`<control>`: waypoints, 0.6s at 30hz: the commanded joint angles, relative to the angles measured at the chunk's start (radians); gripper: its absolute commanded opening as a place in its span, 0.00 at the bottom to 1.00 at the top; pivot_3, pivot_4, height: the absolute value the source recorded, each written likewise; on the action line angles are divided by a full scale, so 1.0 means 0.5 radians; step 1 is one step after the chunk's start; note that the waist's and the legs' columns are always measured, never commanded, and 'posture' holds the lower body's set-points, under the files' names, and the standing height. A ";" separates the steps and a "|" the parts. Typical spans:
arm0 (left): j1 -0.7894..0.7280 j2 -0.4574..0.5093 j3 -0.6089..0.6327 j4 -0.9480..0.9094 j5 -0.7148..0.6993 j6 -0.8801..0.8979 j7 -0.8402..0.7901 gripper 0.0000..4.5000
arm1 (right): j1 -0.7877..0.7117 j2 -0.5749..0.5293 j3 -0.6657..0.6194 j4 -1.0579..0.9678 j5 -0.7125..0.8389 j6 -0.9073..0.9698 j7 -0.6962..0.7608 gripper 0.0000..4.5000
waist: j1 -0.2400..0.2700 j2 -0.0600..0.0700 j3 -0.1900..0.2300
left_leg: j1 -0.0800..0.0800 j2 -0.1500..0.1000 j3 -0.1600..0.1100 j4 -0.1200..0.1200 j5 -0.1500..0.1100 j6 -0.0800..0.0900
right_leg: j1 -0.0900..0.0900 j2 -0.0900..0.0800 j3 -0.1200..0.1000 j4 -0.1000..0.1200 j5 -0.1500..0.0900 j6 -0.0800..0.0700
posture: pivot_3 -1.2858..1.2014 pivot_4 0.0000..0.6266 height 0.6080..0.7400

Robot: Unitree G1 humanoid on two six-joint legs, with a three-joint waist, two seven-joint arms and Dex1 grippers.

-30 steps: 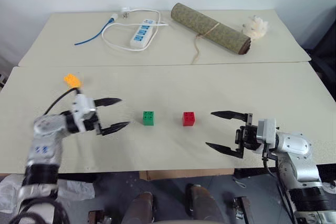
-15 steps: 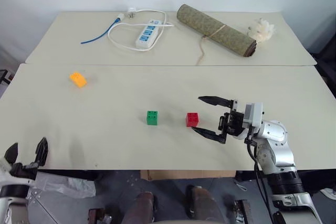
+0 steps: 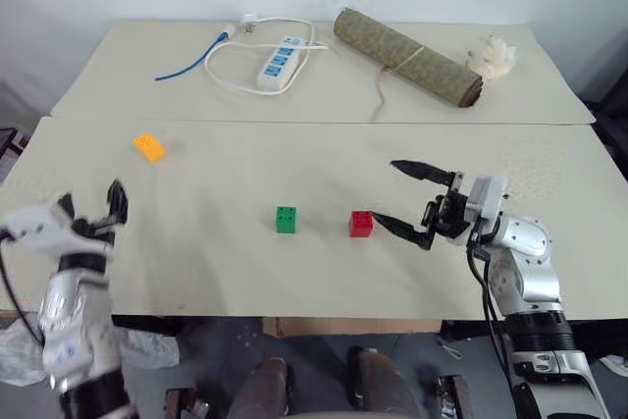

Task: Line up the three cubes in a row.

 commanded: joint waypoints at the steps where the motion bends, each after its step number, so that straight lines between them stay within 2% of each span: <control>1: -0.392 0.048 -0.037 0.487 0.160 -0.008 0.289 0.99 | 0.030 0.007 0.000 -0.122 0.020 0.052 -0.053 1.00 | -0.001 0.000 0.000 | 0.000 -0.001 0.000 0.000 0.000 0.000 | 0.000 0.000 0.000 0.002 0.000 0.000 | 0.52 0.24 1.00; 3: -0.611 0.040 -0.068 0.760 0.206 -0.054 0.375 0.99 | 0.041 0.008 0.005 -0.170 0.031 0.084 -0.071 1.00 | -0.002 -0.001 0.000 | -0.002 -0.003 0.000 0.000 0.000 0.001 | -0.001 -0.001 0.000 0.003 0.000 0.001 | 0.52 0.24 1.00; 8: -0.894 0.025 -0.151 1.150 0.278 -0.237 0.430 0.99 | 0.061 0.002 0.009 -0.265 0.054 0.156 -0.097 1.00 | -0.024 -0.001 0.000 | -0.005 -0.005 0.003 -0.001 -0.002 0.004 | -0.006 -0.004 -0.003 0.000 0.001 0.002 | 0.52 0.24 1.00; 18: -1.020 -0.067 -0.278 1.250 0.396 -0.276 0.718 0.99 | 0.156 -0.022 -0.009 -0.387 0.080 0.247 -0.130 1.00 | -0.016 -0.001 0.000 | -0.007 -0.005 0.003 0.000 -0.002 0.004 | -0.007 -0.006 -0.006 0.000 0.001 0.002 | 0.52 0.24 1.00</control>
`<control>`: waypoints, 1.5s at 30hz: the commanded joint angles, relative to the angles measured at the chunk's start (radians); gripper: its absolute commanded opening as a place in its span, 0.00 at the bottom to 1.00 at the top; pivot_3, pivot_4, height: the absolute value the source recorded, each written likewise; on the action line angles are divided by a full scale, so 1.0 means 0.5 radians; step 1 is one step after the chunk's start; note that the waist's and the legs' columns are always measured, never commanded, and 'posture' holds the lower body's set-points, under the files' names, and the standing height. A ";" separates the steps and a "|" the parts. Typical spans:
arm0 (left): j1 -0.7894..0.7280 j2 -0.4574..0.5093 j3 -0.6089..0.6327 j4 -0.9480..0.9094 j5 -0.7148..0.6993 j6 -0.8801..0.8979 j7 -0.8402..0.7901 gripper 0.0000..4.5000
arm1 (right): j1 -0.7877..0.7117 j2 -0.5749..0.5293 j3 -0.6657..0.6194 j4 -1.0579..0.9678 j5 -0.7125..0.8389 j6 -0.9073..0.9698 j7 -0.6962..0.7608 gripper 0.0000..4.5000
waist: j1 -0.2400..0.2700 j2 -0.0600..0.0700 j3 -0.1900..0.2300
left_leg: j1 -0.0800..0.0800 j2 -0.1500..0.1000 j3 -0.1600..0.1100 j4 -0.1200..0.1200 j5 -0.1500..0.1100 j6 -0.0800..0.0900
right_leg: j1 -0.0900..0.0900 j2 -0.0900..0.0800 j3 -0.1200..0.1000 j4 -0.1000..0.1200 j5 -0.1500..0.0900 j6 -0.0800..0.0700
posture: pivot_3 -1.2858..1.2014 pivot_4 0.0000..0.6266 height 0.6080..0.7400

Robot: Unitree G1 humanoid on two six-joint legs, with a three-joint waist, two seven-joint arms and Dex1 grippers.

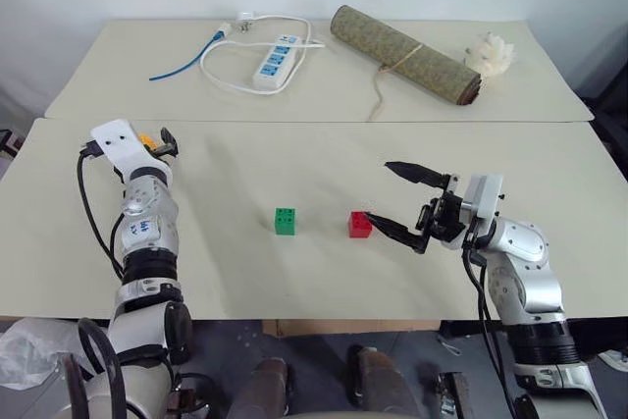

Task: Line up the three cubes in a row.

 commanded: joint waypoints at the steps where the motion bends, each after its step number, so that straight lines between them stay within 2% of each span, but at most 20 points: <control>1: -0.072 0.006 -0.027 0.028 0.054 -0.012 0.093 0.99 | 0.015 -0.028 -0.051 -0.086 0.041 0.003 -0.013 1.00 | 0.002 0.000 0.000 | 0.000 0.000 0.000 0.000 0.000 0.000 | 0.000 0.000 0.000 0.000 0.000 0.000 | 0.52 0.24 1.00; 7: -0.151 -0.005 0.002 0.130 0.035 0.048 0.235 0.99 | 0.029 -0.051 -0.062 -0.093 0.041 0.017 -0.019 1.00 | 0.013 0.000 0.000 | 0.000 -0.001 0.000 0.000 0.000 0.000 | 0.000 0.000 0.000 0.000 0.000 0.000 | 0.52 0.24 1.00; 10: -0.176 -0.006 0.001 0.168 0.023 0.062 0.248 0.87 | 0.040 -0.059 -0.064 -0.099 0.040 0.020 -0.021 1.00 | 0.015 0.000 0.000 | 0.000 -0.001 0.000 0.000 0.000 0.000 | 0.000 0.000 0.000 0.000 0.000 0.000 | 0.52 0.24 1.00; 18: -0.156 0.003 -0.014 0.161 0.024 0.052 0.222 0.33 | 0.081 -0.060 -0.068 -0.111 0.028 0.008 -0.037 1.00 | 0.015 0.000 0.000 | 0.000 -0.001 0.000 0.000 0.000 0.000 | 0.000 0.000 0.000 0.001 0.000 0.000 | 0.52 0.24 1.00; 20: -0.091 0.009 -0.010 0.074 -0.034 0.048 0.069 0.33 | 0.093 -0.061 -0.061 -0.125 0.017 0.003 -0.044 1.00 | 0.015 0.000 0.000 | 0.000 -0.001 0.000 0.000 0.000 0.000 | 0.000 0.000 0.000 0.001 0.000 0.000 | 0.52 0.24 1.00; 23: 0.096 0.077 -0.013 -0.154 -0.173 -0.008 -0.396 0.33 | 0.120 -0.072 -0.084 -0.158 0.021 0.010 -0.071 1.00 | 0.007 0.000 0.000 | 0.000 -0.001 0.001 0.000 0.000 0.000 | 0.000 -0.001 0.000 0.001 0.000 0.000 | 0.52 0.24 1.00; 25: 0.283 0.196 -0.041 -0.373 -0.307 -0.015 -0.883 0.33 | 0.156 -0.089 -0.105 -0.175 0.022 0.008 -0.077 1.00 | -0.020 0.000 0.000 | 0.000 0.001 0.001 -0.001 0.000 0.000 | -0.001 0.000 0.000 0.000 0.000 0.000 | 0.52 0.24 1.00; 30: 0.804 0.633 -0.139 -0.979 -0.753 0.144 -2.224 0.33 | 0.203 -0.111 -0.120 -0.192 0.032 0.018 -0.079 1.00 | -0.051 0.001 0.001 | 0.000 0.008 0.002 -0.001 -0.001 -0.003 | 0.000 -0.004 0.001 -0.002 -0.001 -0.002 | 0.52 0.24 1.00; 32: 0.898 0.813 -0.159 -1.064 -0.892 0.416 -2.486 0.33 | 0.202 -0.120 -0.118 -0.183 0.035 0.024 -0.070 1.00 | -0.042 0.003 0.002 | 0.003 0.010 0.002 -0.001 -0.002 -0.004 | 0.002 -0.006 0.002 -0.002 -0.002 -0.004 | 0.52 0.24 1.00; 34: 0.917 1.006 -0.288 -0.999 -0.791 0.405 -2.800 0.33 | 0.188 -0.130 -0.116 -0.164 0.041 0.034 -0.054 1.00 | -0.027 0.005 0.002 | 0.006 0.010 -0.001 0.000 -0.002 -0.004 | 0.008 -0.008 0.003 -0.002 -0.003 -0.005 | 0.52 0.24 1.00; 36: 0.894 1.121 -0.418 -0.878 -0.649 0.246 -3.064 0.33 | 0.175 -0.143 -0.108 -0.146 0.041 0.039 -0.023 1.00 | -0.025 0.006 0.003 | 0.006 0.009 -0.004 0.000 -0.002 -0.004 | 0.008 -0.007 0.002 -0.004 -0.003 -0.006 | 0.52 0.24 1.00; 37: 0.874 1.137 -0.457 -0.808 -0.604 0.083 -3.211 0.33 | 0.170 -0.148 -0.106 -0.138 0.039 0.039 -0.010 1.00 | -0.027 0.007 0.003 | 0.007 0.007 -0.004 -0.001 -0.002 -0.004 | 0.008 -0.004 0.002 -0.004 -0.004 -0.007 | 0.52 0.24 1.00; 40: 0.715 1.159 -0.584 -0.515 -0.461 -0.089 -3.418 0.33 | 0.151 -0.164 -0.114 -0.126 0.036 0.041 0.013 1.00 | -0.032 0.008 0.003 | 0.006 0.007 -0.002 -0.001 -0.002 -0.003 | 0.006 -0.001 -0.001 -0.001 -0.004 -0.007 | 0.52 0.24 1.00; 45: 0.340 1.041 -0.740 0.077 -0.262 -0.491 -3.668 0.33 | 0.205 -0.261 -0.171 -0.186 0.052 0.079 0.029 1.00 | -0.026 0.008 0.003 | 0.002 0.006 -0.001 -0.001 -0.002 -0.002 | 0.003 0.003 -0.004 0.002 -0.003 -0.006 | 0.52 0.24 1.00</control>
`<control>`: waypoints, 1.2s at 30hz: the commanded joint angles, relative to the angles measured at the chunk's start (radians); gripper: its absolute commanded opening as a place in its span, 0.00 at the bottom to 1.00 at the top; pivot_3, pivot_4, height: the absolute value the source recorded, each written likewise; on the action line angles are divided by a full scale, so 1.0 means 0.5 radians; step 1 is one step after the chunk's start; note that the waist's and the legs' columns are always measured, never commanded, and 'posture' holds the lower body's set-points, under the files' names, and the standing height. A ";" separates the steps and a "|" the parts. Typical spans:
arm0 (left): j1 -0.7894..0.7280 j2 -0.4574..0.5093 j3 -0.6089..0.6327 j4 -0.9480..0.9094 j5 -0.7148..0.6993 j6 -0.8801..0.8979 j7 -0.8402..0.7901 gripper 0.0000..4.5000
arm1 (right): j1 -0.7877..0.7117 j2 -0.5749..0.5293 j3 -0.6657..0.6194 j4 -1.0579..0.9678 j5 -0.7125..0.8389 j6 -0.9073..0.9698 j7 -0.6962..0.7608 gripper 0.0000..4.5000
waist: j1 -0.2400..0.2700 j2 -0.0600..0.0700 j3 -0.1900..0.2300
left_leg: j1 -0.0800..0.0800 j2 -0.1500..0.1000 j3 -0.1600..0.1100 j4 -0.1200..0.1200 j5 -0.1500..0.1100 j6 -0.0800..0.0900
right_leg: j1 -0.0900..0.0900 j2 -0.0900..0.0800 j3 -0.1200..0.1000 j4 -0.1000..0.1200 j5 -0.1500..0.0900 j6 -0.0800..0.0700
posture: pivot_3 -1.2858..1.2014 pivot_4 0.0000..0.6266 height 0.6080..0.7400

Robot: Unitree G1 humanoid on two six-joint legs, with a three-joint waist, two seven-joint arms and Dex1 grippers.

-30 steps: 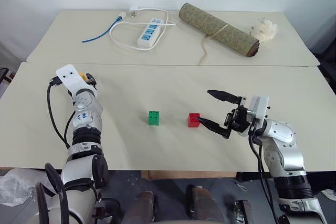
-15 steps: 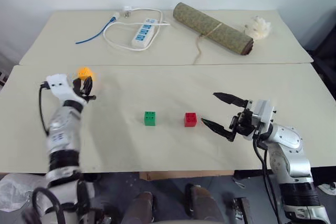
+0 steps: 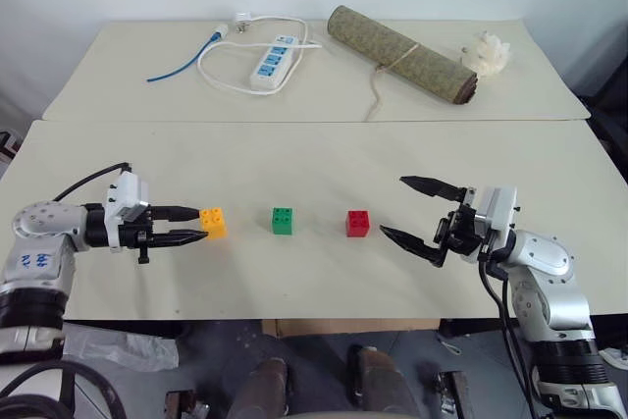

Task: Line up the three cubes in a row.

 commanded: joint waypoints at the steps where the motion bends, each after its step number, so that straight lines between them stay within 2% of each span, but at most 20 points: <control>1: -0.217 -0.082 -0.041 0.363 0.105 -0.249 -0.125 0.33 | 0.060 -0.077 -0.091 -0.108 0.051 0.023 0.017 1.00 | 0.008 0.000 0.000 | 0.000 -0.001 0.000 0.000 0.000 0.001 | 0.000 -0.001 -0.002 0.001 0.000 0.000 | 0.52 0.24 1.00; 4: -0.373 -0.156 -0.073 0.620 0.175 -0.440 -0.173 0.33 | 0.135 -0.125 -0.148 -0.186 0.074 0.058 -0.010 1.00 | 0.004 -0.001 0.000 | -0.002 -0.003 0.001 0.001 -0.001 0.005 | 0.000 -0.002 -0.001 0.001 0.001 0.001 | 0.52 0.24 1.00; 9: -0.476 -0.200 -0.098 0.781 0.208 -0.511 -0.247 0.33 | 0.183 -0.140 -0.173 -0.241 0.086 0.083 -0.030 1.00 | -0.008 -0.001 0.000 | -0.002 -0.003 0.004 0.001 -0.001 0.007 | -0.001 -0.002 0.000 0.001 0.001 0.003 | 0.52 0.24 1.00; 25: -0.461 -0.053 -0.385 0.758 0.090 -0.497 -0.258 0.33 | 0.164 -0.104 -0.145 -0.215 0.064 0.075 -0.033 1.00 | -0.003 -0.001 0.000 | -0.001 -0.003 0.004 0.002 -0.001 0.007 | -0.001 -0.002 0.002 0.002 0.001 0.003 | 0.52 0.24 1.00; 27: -0.465 -0.057 -0.389 0.757 0.080 -0.456 -0.258 0.49 | 0.157 -0.103 -0.138 -0.207 0.066 0.075 -0.023 1.00 | -0.003 -0.001 0.000 | 0.000 -0.003 0.004 0.002 -0.001 0.007 | -0.001 -0.002 0.003 0.002 0.001 0.002 | 0.52 0.24 1.00; 31: -0.455 -0.044 -0.340 0.735 0.056 -0.459 -0.258 0.74 | 0.137 -0.106 -0.129 -0.189 0.072 0.083 0.001 1.00 | -0.002 -0.001 0.001 | -0.001 -0.003 0.004 0.002 -0.001 0.007 | -0.002 -0.001 0.002 0.003 0.001 0.002 | 0.52 0.24 1.00; 34: -0.364 0.016 -0.161 0.671 -0.014 -0.477 -0.181 0.94 | 0.087 -0.116 -0.118 -0.141 0.098 0.094 0.069 1.00 | -0.010 -0.001 0.001 | -0.001 -0.003 0.004 0.002 -0.001 0.007 | -0.002 -0.002 0.002 0.002 0.001 0.003 | 0.52 0.24 1.00; 36: -0.227 0.064 -0.007 0.537 -0.101 -0.400 -0.063 0.94 | 0.043 -0.145 -0.121 -0.095 0.135 0.120 0.154 1.00 | -0.022 -0.001 0.001 | -0.001 0.000 0.006 0.002 -0.001 0.007 | -0.004 0.000 0.004 0.002 0.001 0.002 | 0.52 0.24 1.00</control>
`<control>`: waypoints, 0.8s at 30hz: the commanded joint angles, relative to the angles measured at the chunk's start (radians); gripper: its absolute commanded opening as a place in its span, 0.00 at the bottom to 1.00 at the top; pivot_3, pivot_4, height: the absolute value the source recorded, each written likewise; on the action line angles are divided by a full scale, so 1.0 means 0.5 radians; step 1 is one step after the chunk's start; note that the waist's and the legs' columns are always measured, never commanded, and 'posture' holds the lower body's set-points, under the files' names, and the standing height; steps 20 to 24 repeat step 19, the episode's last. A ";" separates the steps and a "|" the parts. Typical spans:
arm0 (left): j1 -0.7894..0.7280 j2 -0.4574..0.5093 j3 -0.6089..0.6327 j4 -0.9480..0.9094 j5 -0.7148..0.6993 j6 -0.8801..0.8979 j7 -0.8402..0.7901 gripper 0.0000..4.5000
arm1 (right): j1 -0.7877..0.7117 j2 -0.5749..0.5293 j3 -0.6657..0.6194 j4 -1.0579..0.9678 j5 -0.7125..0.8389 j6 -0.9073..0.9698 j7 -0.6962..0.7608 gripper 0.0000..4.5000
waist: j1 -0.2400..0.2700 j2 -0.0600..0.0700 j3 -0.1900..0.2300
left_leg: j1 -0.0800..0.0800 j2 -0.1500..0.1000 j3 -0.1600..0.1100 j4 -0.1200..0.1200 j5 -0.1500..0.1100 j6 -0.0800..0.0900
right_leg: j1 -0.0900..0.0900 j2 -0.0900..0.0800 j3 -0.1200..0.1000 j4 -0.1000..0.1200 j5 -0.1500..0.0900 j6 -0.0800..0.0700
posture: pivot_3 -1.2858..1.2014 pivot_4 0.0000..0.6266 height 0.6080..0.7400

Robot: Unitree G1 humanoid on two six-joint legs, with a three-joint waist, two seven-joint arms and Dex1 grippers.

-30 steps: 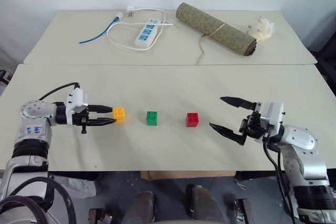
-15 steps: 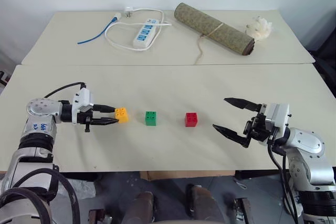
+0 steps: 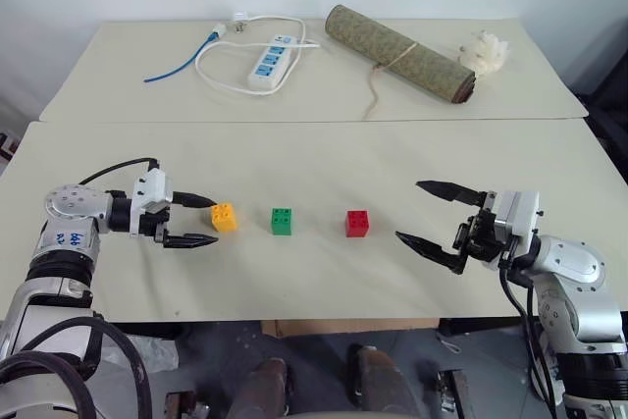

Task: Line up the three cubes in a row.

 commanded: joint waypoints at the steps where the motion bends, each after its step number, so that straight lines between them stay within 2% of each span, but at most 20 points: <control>1: 0.201 0.121 0.285 -0.236 -0.175 0.074 0.022 0.94 | -0.062 -0.062 -0.025 0.061 0.092 0.022 0.144 1.00 | -0.017 0.000 0.000 | 0.000 0.002 0.001 0.000 0.000 -0.001 | -0.001 0.000 0.001 0.000 0.000 0.000 | 0.52 0.24 1.00; 5: 0.656 0.144 0.663 -0.839 -0.392 0.237 0.258 0.94 | -0.180 -0.261 -0.018 0.148 0.169 0.148 0.440 1.00 | -0.019 0.002 0.001 | -0.001 0.002 0.002 -0.001 -0.001 0.000 | -0.003 -0.010 0.005 0.000 0.000 -0.001 | 0.52 0.24 1.00; 8: 0.870 0.112 0.806 -1.249 -0.476 0.410 0.442 0.94 | -0.305 -0.267 0.030 0.223 0.117 0.052 0.534 1.00 | -0.010 0.002 0.002 | -0.001 0.004 -0.002 0.000 -0.002 0.000 | 0.002 -0.014 0.007 -0.004 0.000 -0.001 | 0.52 0.24 1.00; 10: 0.945 0.090 0.853 -1.392 -0.473 0.487 0.557 0.94 | -0.343 -0.274 0.067 0.288 0.069 0.012 0.606 1.00 | 0.010 0.002 0.002 | 0.001 0.004 -0.004 0.000 -0.001 -0.002 | 0.004 -0.014 0.007 -0.004 0.000 -0.001 | 0.52 0.24 1.00; 18: 1.013 0.075 0.920 -1.449 -0.427 0.609 0.665 0.94 | -0.494 -0.119 0.100 0.664 -0.047 -0.423 0.755 1.00 | 0.009 0.002 0.002 | 0.002 0.002 -0.002 0.000 -0.001 -0.002 | 0.004 -0.011 0.000 -0.004 -0.001 -0.001 | 0.52 0.24 1.00; 24: 1.008 0.066 0.924 -1.451 -0.425 0.604 0.680 0.94 | -0.501 -0.108 0.104 0.691 -0.053 -0.448 0.769 1.00 | 0.009 0.002 0.002 | 0.002 0.003 -0.002 0.000 -0.001 -0.002 | 0.004 -0.011 -0.001 -0.004 -0.001 -0.001 | 0.52 0.24 1.00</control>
